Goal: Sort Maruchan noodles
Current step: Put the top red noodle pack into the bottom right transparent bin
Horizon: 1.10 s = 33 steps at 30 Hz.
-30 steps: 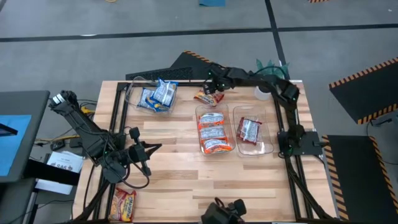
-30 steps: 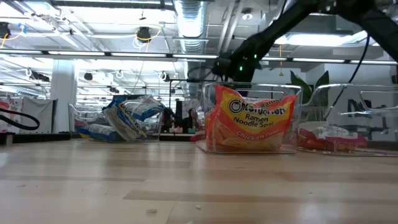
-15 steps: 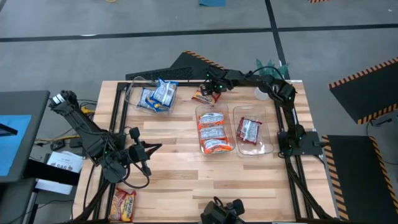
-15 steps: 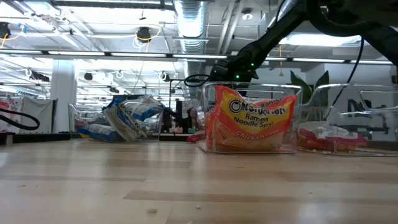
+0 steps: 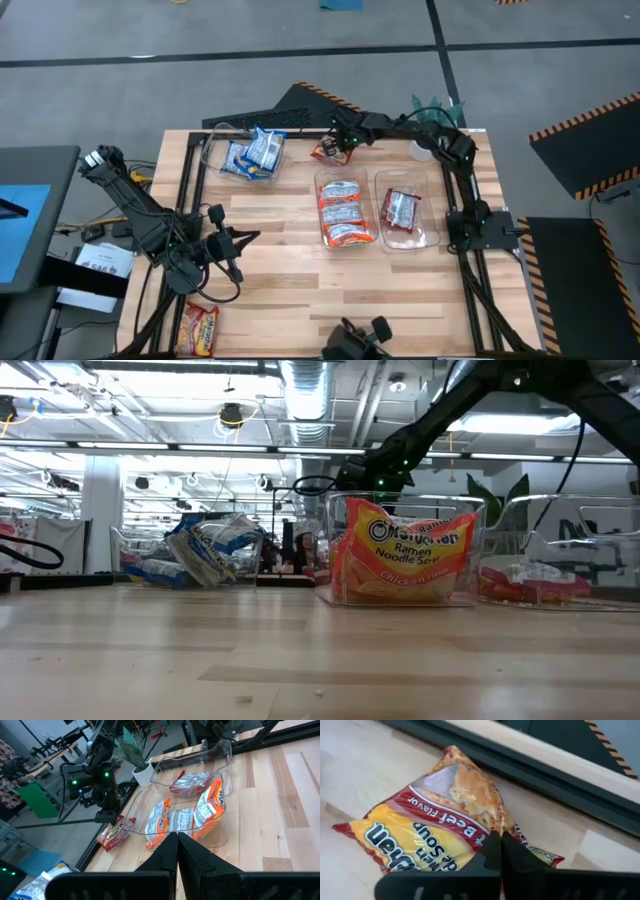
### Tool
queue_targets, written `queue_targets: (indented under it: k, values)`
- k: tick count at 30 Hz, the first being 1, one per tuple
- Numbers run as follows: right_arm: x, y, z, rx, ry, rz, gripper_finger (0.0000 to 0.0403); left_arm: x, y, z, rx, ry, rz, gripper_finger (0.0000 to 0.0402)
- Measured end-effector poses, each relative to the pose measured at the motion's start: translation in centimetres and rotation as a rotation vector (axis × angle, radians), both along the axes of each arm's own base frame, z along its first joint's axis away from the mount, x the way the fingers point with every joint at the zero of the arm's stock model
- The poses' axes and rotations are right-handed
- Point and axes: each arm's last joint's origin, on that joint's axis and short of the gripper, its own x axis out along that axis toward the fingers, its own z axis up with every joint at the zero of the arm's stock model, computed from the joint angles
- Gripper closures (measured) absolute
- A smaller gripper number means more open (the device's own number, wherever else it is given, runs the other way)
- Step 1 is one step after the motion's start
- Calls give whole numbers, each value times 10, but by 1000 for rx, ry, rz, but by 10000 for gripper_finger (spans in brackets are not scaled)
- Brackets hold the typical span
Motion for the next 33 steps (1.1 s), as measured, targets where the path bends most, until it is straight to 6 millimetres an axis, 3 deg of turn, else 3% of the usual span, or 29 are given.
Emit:
queue_targets:
  k: [4,12,16,22,28,33]
  values:
    - [-2,7,16,-25,-3,39,396,0,0,0,1,1,0,401]
    - [-7,38,99,-213,-112,120,396,0,0,0,0,0,1,401]
    - [-22,66,143,-278,-134,182,396,0,0,0,0,0,1,401]
    - [-53,128,184,-274,-26,303,396,0,0,0,-4,2,-2,401]
    - [-90,192,203,-202,107,376,394,0,-1,-1,-14,11,-21,401]
    - [-117,237,201,-162,229,354,396,0,-1,-1,-15,12,-21,401]
